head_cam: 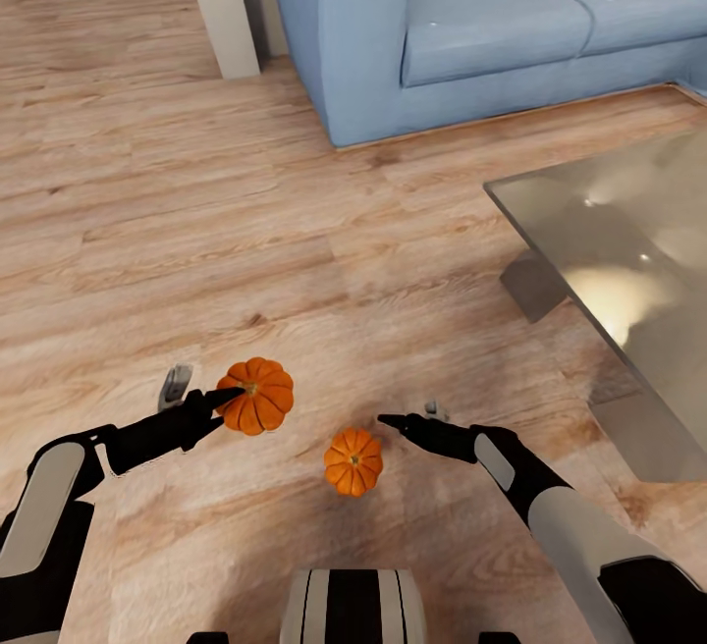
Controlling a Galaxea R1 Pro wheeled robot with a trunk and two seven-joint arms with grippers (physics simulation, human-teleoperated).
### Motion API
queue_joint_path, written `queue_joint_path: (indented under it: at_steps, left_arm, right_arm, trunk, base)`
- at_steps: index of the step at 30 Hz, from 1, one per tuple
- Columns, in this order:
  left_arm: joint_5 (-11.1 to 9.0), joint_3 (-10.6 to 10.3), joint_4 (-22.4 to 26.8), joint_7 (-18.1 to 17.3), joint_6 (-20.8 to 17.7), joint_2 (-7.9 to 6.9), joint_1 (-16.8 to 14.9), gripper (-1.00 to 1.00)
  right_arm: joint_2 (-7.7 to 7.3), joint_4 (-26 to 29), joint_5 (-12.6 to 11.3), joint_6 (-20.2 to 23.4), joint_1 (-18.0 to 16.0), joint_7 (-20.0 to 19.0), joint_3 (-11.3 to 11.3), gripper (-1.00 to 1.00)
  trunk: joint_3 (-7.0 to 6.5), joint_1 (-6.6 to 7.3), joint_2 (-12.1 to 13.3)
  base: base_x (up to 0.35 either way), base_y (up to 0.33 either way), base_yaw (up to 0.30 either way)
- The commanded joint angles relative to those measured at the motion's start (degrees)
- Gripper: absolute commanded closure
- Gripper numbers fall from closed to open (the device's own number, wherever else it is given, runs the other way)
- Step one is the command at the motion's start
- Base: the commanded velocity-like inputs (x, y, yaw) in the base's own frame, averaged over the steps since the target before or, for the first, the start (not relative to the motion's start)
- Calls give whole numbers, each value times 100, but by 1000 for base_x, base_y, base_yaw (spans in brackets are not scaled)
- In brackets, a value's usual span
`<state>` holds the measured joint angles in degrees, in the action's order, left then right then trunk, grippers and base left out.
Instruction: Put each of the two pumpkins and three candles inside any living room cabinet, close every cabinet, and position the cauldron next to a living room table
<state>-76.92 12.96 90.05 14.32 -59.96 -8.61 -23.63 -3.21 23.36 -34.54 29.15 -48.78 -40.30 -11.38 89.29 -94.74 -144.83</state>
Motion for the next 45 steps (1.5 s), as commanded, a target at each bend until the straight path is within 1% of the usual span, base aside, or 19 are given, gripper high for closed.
queue_joint_path:
  at_steps: [1, 4, 7, 8, 12, 29, 34, 42, 45]
  left_arm:
    - [-19, 0, 9, -4, 4, 0, 9, 100]
    - [-57, 34, 6, 15, 17, 8, 24, 100]
    - [-212, 323, 41, -5, 19, 11, 80, 100]
    - [-249, 379, 47, -8, 16, 14, 98, 100]
    - [-302, 457, 55, -8, 8, 18, 124, 100]
    - [-324, 470, 54, -17, -4, 17, 131, 100]
    - [-324, 470, 57, -17, -4, 17, 131, 100]
    - [-324, 470, 57, -27, -4, 13, 131, 100]
    - [-324, 470, 57, -30, -4, 13, 131, 100]
  right_arm:
    - [2, -9, 1, -2, 0, 20, -5, -100]
    - [13, -91, 11, -5, 0, 102, -9, -100]
    - [63, -191, 24, -11, 0, 149, -12, -100]
    - [74, -207, 31, -12, 0, 166, -13, -100]
    - [89, -223, 41, -13, 0, 192, -13, -100]
    - [92, -227, 52, -15, 0, 198, -13, -100]
    - [92, -227, 53, -15, 0, 222, -13, -100]
    - [89, -222, 53, -15, 0, 267, -13, -100]
    - [86, -219, 53, -15, 0, 268, -13, -100]
  trunk:
    - [0, 0, 0]
    - [0, 0, 0]
    - [66, -8, -4]
    - [89, -10, -5]
    - [177, -21, -11]
    - [554, -64, -33]
    - [665, -77, -40]
    - [665, -77, -40]
    - [731, -85, -44]
  base:
    - [250, 25, 0]
    - [115, 12, 0]
    - [36, 4, 0]
    - [14, 1, 0]
    - [6, 1, 0]
    - [0, 0, 0]
    - [0, 0, 78]
    - [0, 0, 222]
    - [0, 0, 68]
